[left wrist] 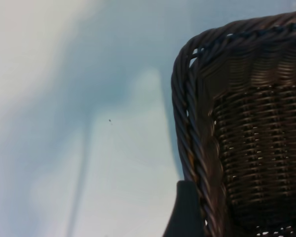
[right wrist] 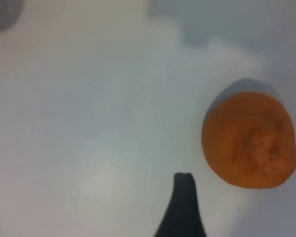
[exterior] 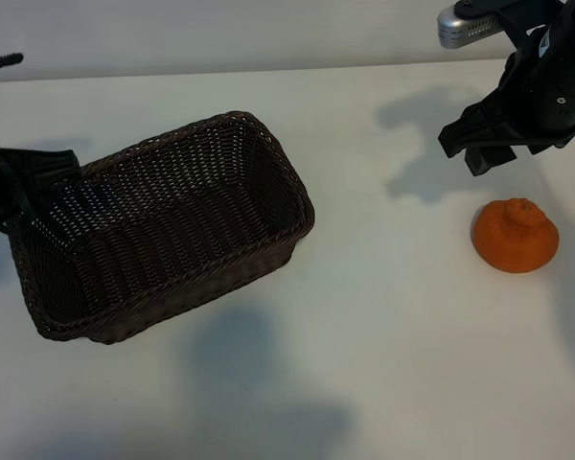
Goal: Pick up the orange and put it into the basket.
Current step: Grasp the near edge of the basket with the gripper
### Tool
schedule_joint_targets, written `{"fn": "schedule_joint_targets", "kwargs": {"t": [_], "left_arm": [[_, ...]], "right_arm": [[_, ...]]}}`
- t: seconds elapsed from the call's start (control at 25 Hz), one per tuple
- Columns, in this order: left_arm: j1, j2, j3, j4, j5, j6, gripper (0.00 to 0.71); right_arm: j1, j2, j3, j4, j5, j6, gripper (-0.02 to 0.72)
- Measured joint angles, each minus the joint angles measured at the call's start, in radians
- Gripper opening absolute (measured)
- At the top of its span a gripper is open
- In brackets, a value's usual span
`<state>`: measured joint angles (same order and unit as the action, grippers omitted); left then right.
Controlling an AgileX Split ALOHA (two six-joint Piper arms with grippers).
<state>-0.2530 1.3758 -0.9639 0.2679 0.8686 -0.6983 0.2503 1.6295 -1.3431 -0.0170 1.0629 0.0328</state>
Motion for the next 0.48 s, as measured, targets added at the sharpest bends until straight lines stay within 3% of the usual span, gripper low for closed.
{"fn": "schedule_joint_targets", "kwargs": {"t": [0.2, 0.48], "left_arm": [[0.063, 0.026, 0.072, -0.085, -0.092, 0.001, 0.590], [0.070, 0.069, 0.153, -0.116, -0.187, 0.004, 0.590]], "right_arm": [[0.000, 0.000, 0.000, 0.001, 0.004, 0.000, 0.572], [0.000, 0.000, 0.000, 0.017, 0.008, 0.001, 0.572]]}}
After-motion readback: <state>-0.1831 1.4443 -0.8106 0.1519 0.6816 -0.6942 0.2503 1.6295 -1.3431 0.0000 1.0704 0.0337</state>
